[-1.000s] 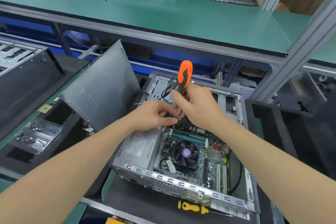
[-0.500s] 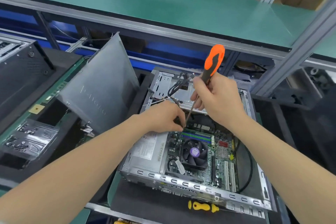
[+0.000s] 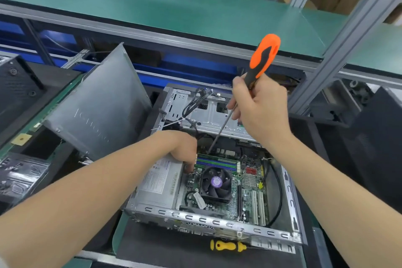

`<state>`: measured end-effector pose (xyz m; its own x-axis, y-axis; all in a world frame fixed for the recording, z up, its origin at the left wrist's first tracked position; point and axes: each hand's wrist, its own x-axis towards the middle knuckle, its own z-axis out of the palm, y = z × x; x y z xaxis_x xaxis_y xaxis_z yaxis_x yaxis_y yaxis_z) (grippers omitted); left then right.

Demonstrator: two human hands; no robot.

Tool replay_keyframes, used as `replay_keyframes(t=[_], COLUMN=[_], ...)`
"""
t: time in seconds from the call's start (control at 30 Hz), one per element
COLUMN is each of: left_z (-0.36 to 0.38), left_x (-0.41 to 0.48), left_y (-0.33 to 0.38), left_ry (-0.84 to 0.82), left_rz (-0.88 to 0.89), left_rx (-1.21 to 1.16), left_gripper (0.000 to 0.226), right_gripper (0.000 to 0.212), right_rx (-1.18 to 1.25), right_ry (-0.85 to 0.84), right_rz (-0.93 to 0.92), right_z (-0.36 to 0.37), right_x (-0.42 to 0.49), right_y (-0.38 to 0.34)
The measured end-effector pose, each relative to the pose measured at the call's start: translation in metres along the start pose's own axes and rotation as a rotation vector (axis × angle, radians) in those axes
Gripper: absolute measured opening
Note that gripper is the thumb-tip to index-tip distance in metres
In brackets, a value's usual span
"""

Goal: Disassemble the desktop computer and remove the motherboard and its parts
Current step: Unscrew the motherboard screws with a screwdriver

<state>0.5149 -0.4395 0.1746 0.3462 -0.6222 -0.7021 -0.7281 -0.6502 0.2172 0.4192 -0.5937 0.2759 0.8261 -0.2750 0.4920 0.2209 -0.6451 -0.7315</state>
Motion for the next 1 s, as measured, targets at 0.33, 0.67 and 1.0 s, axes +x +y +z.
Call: replay_keyframes(t=[0.33, 0.67, 1.0], left_z=[0.007, 0.001, 0.006], left_x=[0.009, 0.01, 0.01], left_y=[-0.018, -0.015, -0.015], left_ry=[-0.136, -0.176, -0.158], left_rz=[0.007, -0.135, -0.168], left_rx=[-0.123, -0.302, -0.307], left_gripper=[0.032, 0.047, 0.055], right_gripper=[0.035, 0.033, 0.035], right_rx=[-0.03, -0.085, -0.084], right_ry=[-0.147, -0.254, -0.272], right_rz=[0.047, 0.019, 0.04], right_z=[0.028, 0.045, 0.049], right_x=[-0.023, -0.024, -0.019], right_y=[0.02, 0.026, 0.024])
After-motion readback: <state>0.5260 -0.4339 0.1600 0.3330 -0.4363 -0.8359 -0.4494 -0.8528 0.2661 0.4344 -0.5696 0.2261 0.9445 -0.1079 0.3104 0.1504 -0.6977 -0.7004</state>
